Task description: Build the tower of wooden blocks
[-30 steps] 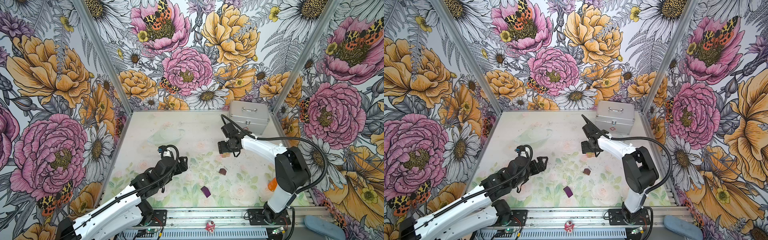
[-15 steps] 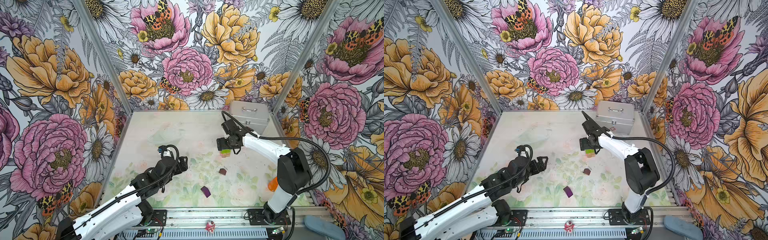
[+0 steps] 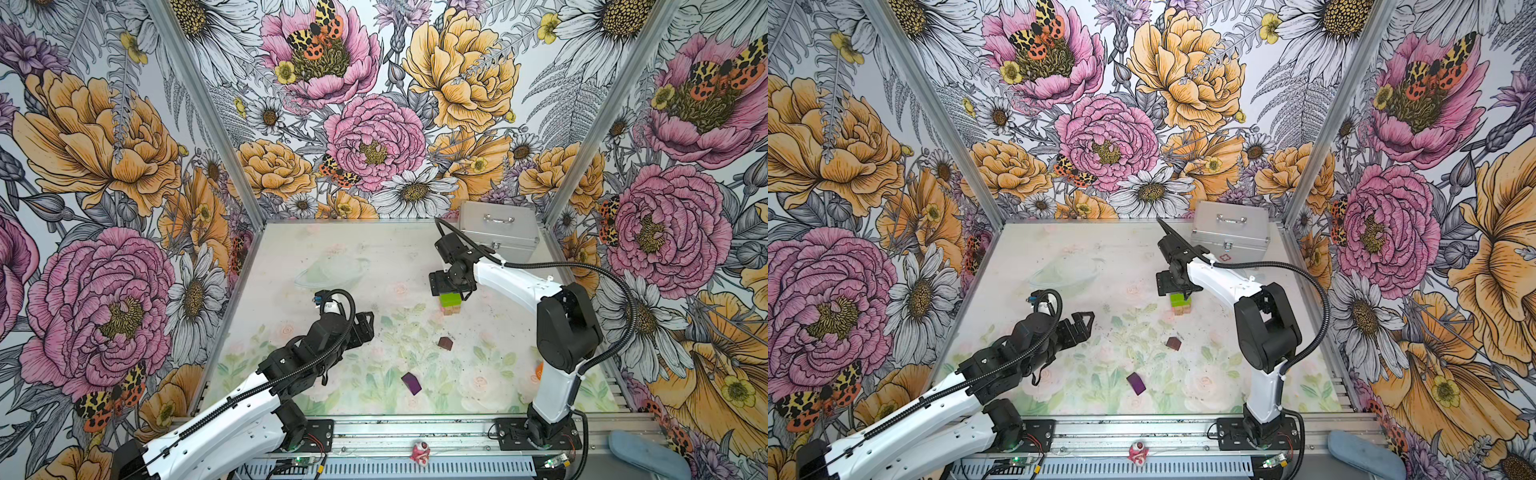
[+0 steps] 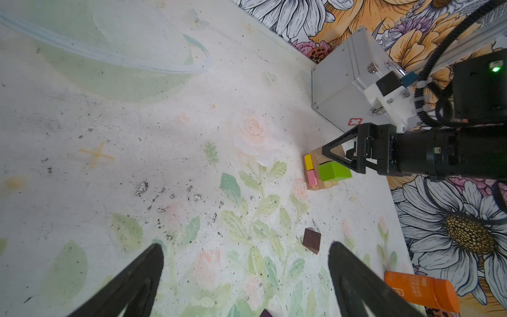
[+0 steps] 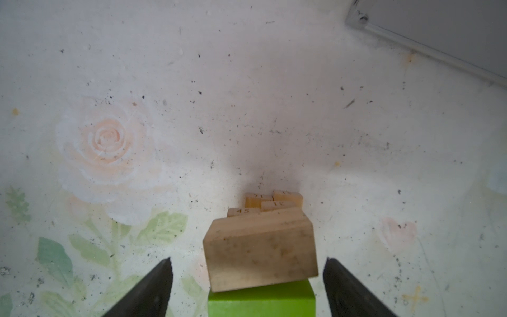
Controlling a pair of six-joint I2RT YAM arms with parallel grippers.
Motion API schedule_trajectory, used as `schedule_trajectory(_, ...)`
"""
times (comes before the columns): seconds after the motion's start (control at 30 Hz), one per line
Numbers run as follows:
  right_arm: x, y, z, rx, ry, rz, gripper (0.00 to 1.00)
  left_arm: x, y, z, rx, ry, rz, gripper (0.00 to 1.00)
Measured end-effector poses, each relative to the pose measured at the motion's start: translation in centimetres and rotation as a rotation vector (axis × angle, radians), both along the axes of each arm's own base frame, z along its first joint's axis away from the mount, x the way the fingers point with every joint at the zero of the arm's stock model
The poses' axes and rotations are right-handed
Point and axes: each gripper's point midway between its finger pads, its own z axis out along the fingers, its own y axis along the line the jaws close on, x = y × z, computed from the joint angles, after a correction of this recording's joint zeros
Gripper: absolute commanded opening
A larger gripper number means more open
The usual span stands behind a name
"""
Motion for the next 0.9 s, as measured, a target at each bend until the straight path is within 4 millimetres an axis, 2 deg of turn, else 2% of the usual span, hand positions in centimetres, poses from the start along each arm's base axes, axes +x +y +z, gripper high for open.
schedule_trajectory(0.37, 0.5, 0.0, -0.5, -0.013, 0.011, 0.013, 0.84, 0.3, 0.6, 0.3, -0.001, -0.013, 0.017, 0.95)
schedule_trajectory(0.57, 0.5, 0.0, -1.1, -0.026, 0.031, 0.021, 0.78, 0.4, 0.7, 0.3, -0.001, -0.012, 0.023, 0.95)
schedule_trajectory(0.73, 0.8, -0.3, -1.4, -0.032, 0.036, 0.024, 0.7, 0.5, 0.9, 0.3, -0.002, -0.01, 0.031, 0.95)
schedule_trajectory(0.9, 1.1, -0.4, -1.3, -0.032, 0.032, 0.024, 0.57, 0.6, 1.0, 0.1, 0.003, -0.005, 0.035, 0.95)
